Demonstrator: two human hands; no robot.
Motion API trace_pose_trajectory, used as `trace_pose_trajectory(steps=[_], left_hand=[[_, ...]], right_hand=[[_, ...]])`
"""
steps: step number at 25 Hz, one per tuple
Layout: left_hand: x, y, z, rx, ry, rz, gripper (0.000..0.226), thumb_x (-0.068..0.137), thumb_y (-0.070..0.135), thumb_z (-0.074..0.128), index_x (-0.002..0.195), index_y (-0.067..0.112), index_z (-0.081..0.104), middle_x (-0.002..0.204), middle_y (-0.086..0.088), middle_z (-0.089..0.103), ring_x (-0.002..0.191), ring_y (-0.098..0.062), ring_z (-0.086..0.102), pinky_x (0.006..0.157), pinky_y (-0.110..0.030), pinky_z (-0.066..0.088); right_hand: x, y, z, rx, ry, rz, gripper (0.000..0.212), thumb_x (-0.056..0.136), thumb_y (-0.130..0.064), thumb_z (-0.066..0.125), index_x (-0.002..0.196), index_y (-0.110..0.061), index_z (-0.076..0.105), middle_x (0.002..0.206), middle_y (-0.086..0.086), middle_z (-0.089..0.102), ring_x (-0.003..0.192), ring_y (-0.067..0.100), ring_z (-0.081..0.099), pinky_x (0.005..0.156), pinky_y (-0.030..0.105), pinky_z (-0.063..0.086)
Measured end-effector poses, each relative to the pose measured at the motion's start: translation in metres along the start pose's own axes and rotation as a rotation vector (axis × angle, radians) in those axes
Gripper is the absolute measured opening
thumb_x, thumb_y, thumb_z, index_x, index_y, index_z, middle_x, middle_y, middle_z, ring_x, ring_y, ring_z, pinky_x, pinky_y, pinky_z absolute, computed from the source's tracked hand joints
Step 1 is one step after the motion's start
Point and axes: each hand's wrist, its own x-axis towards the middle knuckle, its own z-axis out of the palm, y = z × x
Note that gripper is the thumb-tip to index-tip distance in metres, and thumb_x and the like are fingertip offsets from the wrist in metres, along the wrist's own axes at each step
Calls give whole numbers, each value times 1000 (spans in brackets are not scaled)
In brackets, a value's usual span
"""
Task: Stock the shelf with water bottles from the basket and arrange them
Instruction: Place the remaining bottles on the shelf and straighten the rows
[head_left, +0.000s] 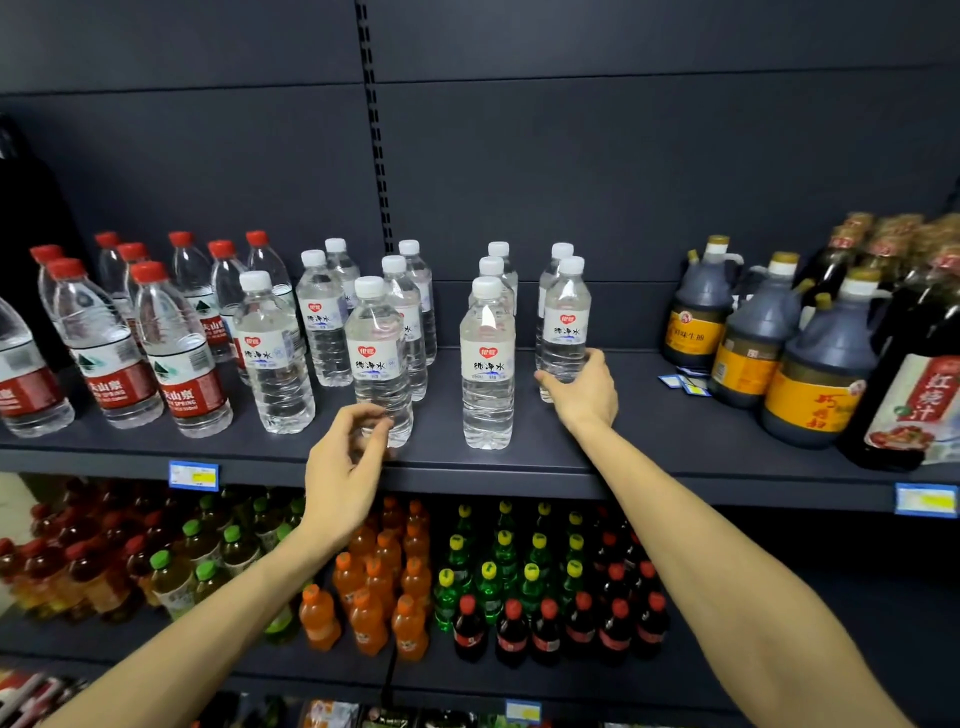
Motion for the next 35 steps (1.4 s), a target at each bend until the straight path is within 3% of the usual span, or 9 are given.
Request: trace_pose_trajectory(steps=[3, 8, 15, 20, 23, 25, 29, 31, 35], left_hand=[[-3, -3, -1, -17, -2, -2, 22, 94, 49, 58, 111, 36, 62, 96, 9, 74, 78, -27, 73, 79, -56, 59], [-3, -13, -6, -11, 14, -21, 11, 102, 26, 60, 112, 31, 63, 104, 4, 74, 76, -20, 75, 81, -56, 59], [-7, -19, -11, -18, 13, -62, 10, 102, 27, 62, 111, 33, 64, 103, 5, 74, 77, -19, 75, 81, -55, 60], [-6, -20, -12, -20, 27, -78, 10, 102, 26, 62, 111, 29, 64, 103, 4, 73, 76, -19, 75, 80, -54, 59], [-3, -17, -16, -22, 38, -69, 9, 102, 27, 62, 110, 29, 64, 103, 4, 73, 75, -21, 74, 79, -54, 59], [-2, -17, -20, -40, 40, -74, 9, 102, 27, 61, 109, 32, 64, 105, 3, 74, 76, -23, 74, 79, -55, 59], [-4, -21, -23, -24, 47, -70, 12, 103, 22, 60, 108, 32, 63, 104, 0, 75, 76, -20, 75, 79, -52, 60], [-4, -24, -24, -13, 47, -66, 11, 103, 23, 59, 109, 30, 63, 104, 0, 75, 76, -20, 75, 79, -51, 60], [7, -23, -22, -29, 79, -83, 11, 103, 21, 59, 109, 30, 63, 104, 0, 75, 76, -20, 75, 80, -53, 60]], right_hand=[[-2, 1, -1, -54, -17, -49, 67, 79, -49, 81, 129, -14, 51, 130, 6, 64, 117, 31, 63, 91, 40, 49], [-5, 0, -3, -90, -27, -88, 66, 81, -50, 79, 128, -14, 52, 129, 5, 64, 115, 32, 64, 90, 42, 49], [-1, 9, -12, 15, -146, -83, 86, 71, -57, 81, 140, -20, 46, 138, 0, 59, 125, 24, 58, 99, 44, 51], [5, 16, -4, -38, -160, -70, 66, 77, -45, 81, 130, -16, 54, 130, 4, 64, 120, 28, 62, 87, 37, 48], [8, 16, -2, -44, -185, -17, 75, 74, -47, 82, 136, -16, 53, 132, 3, 62, 121, 25, 61, 94, 39, 49], [9, 16, -3, 61, -193, 28, 66, 77, -36, 77, 135, -16, 55, 128, 3, 63, 115, 22, 61, 89, 34, 47], [35, 8, -11, 675, -23, 209, 54, 69, -6, 55, 121, -13, 69, 119, 10, 73, 99, 19, 65, 91, 32, 51], [62, 8, -15, 677, -18, 212, 43, 81, -3, 57, 120, -13, 70, 122, 14, 72, 99, 19, 64, 95, 37, 52], [96, 9, -12, 541, -235, 219, 47, 86, -15, 75, 132, -15, 65, 115, 9, 72, 93, 15, 63, 72, 23, 48]])
